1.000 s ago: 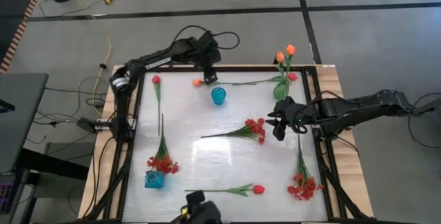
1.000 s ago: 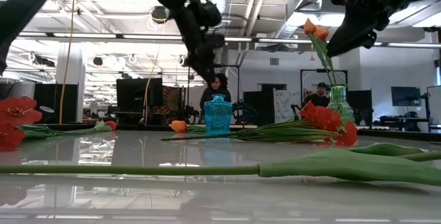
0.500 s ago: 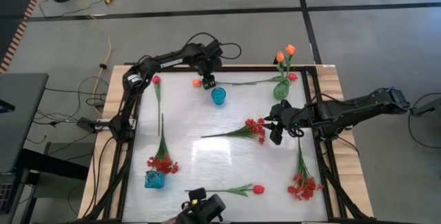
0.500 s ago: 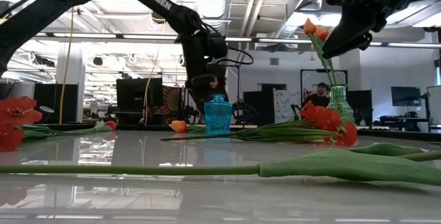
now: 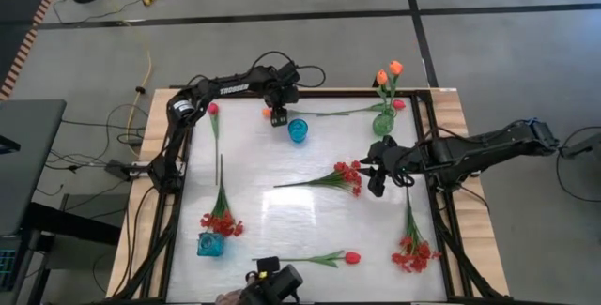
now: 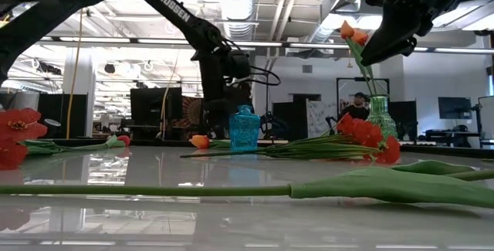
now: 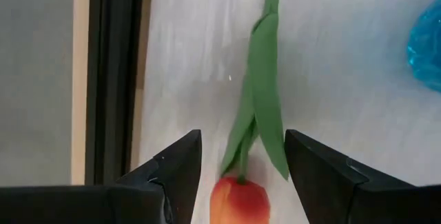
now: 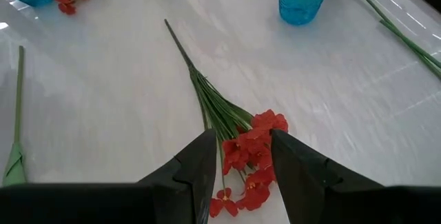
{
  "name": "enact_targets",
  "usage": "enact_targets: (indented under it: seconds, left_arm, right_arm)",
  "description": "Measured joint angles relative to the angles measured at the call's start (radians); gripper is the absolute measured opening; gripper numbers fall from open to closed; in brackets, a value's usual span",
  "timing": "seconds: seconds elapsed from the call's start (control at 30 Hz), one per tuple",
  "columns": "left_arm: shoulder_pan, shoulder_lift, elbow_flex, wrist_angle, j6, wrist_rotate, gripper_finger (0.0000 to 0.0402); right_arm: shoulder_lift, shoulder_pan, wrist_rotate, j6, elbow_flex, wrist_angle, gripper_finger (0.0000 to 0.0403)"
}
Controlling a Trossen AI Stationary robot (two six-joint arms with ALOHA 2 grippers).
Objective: Sort flowers into vase by color
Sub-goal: Put the orange tulip into the green vase
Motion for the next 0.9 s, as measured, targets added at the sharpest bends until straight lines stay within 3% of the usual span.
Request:
enact_targets:
  seconds: [0.43,0.57,0.77,0.9]
  left_arm:
    - [0.002,0.060,0.003,0.008,0.023,-0.011,0.0191]
    - [0.007,0.060,0.014,-0.009,0.023,-0.011,0.0144]
    - [0.010,0.064,0.055,-0.046,-0.007,-0.049,0.0026]
    - [0.010,0.064,0.119,-0.151,-0.016,-0.052,0.0010]
  right_arm:
    - [0.000,0.008,-0.001,0.007,0.000,0.016,0.0166]
    - [0.000,0.008,0.000,0.007,0.000,0.016,0.0166]
    - [0.000,0.008,0.000,0.007,0.000,0.016,0.0166]
    - [0.000,0.008,0.000,0.007,0.000,0.016,0.0166]
